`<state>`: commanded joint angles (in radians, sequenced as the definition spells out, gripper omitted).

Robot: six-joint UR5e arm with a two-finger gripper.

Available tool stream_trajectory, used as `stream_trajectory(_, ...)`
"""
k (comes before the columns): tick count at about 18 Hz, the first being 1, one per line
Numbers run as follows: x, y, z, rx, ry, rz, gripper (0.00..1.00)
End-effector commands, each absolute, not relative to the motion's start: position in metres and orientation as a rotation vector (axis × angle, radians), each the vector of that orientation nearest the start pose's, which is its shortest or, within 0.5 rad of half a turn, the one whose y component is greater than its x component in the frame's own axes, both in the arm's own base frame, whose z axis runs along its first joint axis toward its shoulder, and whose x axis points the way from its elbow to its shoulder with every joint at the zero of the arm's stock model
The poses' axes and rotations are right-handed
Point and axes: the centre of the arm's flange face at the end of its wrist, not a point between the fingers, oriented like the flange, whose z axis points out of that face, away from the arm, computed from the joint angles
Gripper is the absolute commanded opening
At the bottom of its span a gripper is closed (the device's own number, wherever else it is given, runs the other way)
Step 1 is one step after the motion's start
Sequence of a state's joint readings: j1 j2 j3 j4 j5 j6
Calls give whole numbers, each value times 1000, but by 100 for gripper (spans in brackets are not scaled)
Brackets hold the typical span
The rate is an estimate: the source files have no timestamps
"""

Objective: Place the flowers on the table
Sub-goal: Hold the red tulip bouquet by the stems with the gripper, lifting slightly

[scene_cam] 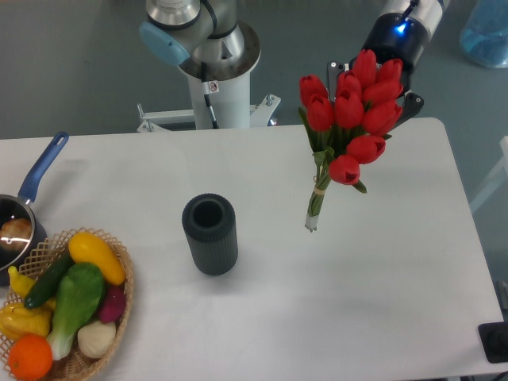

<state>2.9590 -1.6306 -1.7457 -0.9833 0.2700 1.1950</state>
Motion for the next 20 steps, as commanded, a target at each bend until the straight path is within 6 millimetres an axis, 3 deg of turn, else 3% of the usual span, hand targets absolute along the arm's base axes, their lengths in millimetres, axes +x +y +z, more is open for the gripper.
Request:
stream_trajectory(16, -461, 314, 506, -1833, 67, -54, 29)
stream_trajectory(20, -467, 308, 502, -2021, 41, 56, 29)
